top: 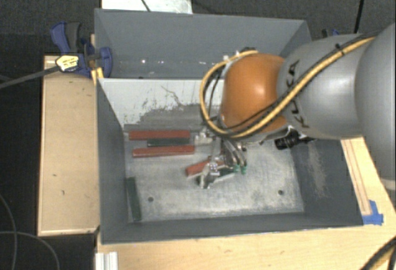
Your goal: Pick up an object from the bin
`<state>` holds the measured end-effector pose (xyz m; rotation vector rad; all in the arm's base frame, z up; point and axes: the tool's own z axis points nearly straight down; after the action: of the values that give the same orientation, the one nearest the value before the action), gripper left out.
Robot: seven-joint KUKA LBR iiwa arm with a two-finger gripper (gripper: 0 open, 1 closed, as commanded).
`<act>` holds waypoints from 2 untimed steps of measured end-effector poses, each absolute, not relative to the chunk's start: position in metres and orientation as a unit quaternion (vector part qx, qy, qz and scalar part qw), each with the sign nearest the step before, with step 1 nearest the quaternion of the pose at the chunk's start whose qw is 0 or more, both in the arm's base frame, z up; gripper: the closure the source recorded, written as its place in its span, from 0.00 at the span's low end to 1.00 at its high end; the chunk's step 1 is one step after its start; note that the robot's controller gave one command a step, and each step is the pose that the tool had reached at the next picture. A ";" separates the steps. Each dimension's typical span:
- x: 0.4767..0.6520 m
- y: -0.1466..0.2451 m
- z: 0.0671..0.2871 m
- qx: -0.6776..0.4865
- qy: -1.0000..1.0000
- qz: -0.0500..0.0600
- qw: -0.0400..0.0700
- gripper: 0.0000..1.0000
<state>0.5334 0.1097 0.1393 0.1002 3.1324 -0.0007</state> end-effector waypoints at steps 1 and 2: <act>0.576 0.105 0.081 -0.030 0.999 0.003 0.014 1.00; 0.576 0.105 0.081 -0.029 0.999 0.003 0.014 1.00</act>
Offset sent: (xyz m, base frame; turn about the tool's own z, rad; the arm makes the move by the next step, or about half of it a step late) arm 0.0000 0.0000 0.0000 0.0000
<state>0.5763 0.1052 0.0811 -0.0918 3.1126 0.0091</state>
